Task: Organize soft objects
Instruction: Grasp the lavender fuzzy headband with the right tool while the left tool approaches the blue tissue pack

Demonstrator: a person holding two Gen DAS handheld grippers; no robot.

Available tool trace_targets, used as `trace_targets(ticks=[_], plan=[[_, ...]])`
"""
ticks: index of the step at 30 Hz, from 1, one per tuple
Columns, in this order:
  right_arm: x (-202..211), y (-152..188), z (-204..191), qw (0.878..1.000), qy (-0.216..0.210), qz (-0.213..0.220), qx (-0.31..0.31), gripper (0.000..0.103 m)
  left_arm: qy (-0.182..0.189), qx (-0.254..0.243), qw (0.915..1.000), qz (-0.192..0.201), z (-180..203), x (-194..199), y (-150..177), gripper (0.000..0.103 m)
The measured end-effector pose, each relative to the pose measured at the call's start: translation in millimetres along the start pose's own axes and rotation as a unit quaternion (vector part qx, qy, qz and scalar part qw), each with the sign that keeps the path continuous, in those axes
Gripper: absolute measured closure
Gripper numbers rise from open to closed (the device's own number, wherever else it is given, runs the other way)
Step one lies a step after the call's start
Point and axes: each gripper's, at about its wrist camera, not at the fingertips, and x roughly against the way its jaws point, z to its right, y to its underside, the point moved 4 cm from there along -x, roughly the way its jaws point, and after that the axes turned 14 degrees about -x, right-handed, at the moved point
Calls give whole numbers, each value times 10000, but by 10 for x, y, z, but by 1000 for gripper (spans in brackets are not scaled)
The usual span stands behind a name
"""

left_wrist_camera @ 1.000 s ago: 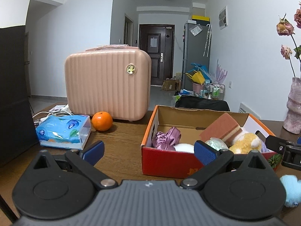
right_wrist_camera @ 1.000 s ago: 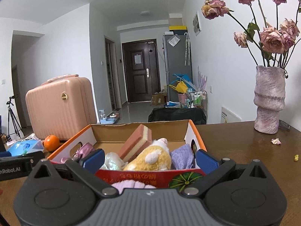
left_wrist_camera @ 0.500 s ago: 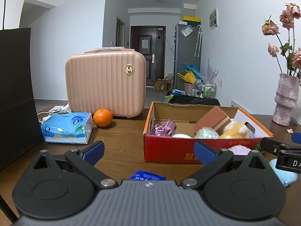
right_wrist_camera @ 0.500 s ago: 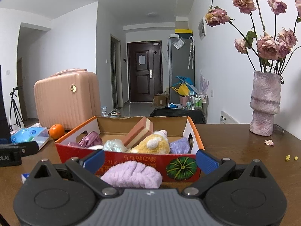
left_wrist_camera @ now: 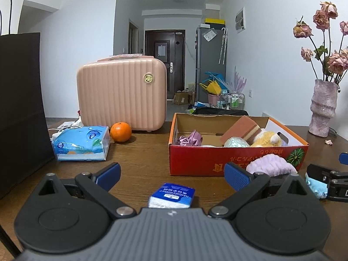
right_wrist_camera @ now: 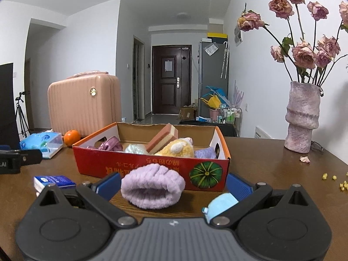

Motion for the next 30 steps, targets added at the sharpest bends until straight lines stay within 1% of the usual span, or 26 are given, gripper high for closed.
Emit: trace_targets(ticks=[6,17,30], plan=[[39,25,46,10000,54,-20,-54,0,64,-8,10000,-27,-17,25,36,0],[-18,70,37,9999,96,-132,-1,0,156,-7,9998,-119,-7,-15,69,0],[-191,184,-153,9988,-92,-438,179,0,160,68,9997,-186,-66,-76,83,0]])
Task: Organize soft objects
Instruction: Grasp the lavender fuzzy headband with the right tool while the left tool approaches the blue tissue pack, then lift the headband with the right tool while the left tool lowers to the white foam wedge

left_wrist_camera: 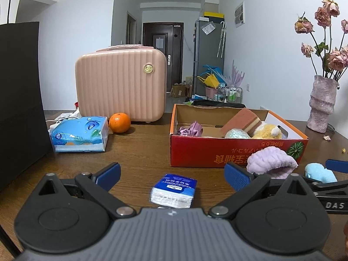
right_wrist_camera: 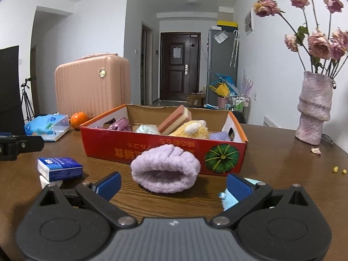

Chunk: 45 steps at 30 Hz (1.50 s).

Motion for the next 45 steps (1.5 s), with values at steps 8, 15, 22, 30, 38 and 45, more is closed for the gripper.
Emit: trace_targets(ticks=[8,15,22,30,38,45], plan=[[-272,-36,-124,9998,60,-166,-5,0,-12,32,10000,-18,-49,-18,8,0],[-574,-70,-194,9991,239,-345,-39,0,-62,181,9997,-120,-191,-74,34,0],[-873,-120,-235,9977,443,-502,-53,0,-51,259,9996,-133,-263,-76,39,0],[-1113,-137,-189,9954,643,-698,-123,0,-1,292,9994,-197,-258,-105,46,0],[-1188,-130,-173,9944,631,-837,-166,5,25,304,9992,-251,-257,-126,59,0],[-1185,-108,-233,9953,449,-857,-97,30,29,308,9991,-286,-256,-135,69,0]])
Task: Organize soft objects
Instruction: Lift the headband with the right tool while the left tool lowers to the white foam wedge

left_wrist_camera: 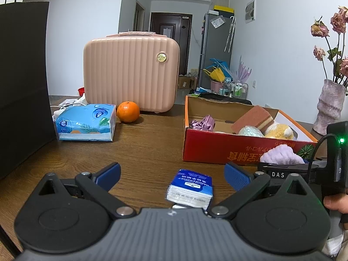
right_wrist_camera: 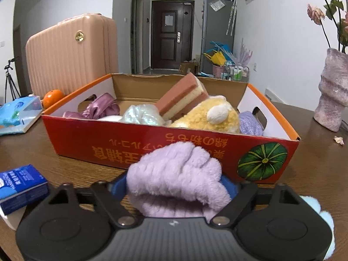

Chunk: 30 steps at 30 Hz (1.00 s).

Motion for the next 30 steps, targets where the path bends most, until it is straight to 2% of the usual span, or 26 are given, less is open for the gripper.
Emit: trace_targets(ticks=[5,7,8,22,30], plan=[[54,41,-76,9997,-200,73,154,61,2,9,10000,-39,1,-11,13,0],[97,66,-110,9992,-293,138,213,80,5,18,10000,-46,-6,-16,8,0],[117,71,-123,9990,-339,166,232,82,5,20,10000,-48,-8,-17,8,0],[510,80,55,9968,-465,648,30,85,4,29,9998,-188,-9,-81,36,0],[761,140,201,9957,-533,756,-58,85,133,-138,9992,-344,78,-151,76,0]])
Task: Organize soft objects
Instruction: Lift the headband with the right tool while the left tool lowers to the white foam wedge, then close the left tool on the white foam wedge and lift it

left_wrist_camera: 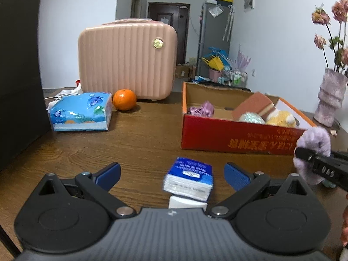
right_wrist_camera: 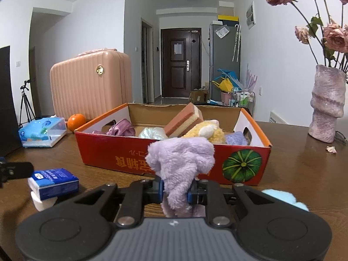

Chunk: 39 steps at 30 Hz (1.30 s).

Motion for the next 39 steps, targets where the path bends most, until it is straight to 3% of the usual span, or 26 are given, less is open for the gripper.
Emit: trace_targets(ticks=[17,28,33,39], plan=[[402,6,139,9996,-104,250,-102,84,-66,-412,9965,-725,172,-361,190,0],[475,15,164,9994,-148,281,-149,84,-155,-579,9944,-869,215,-415,222,1],[481,22,164,9994,-159,282,-145,84,-52,-623,9940,-895,233,-434,228,22],[481,23,163,9994,-156,283,-140,84,113,-656,9940,-874,262,-435,227,40]])
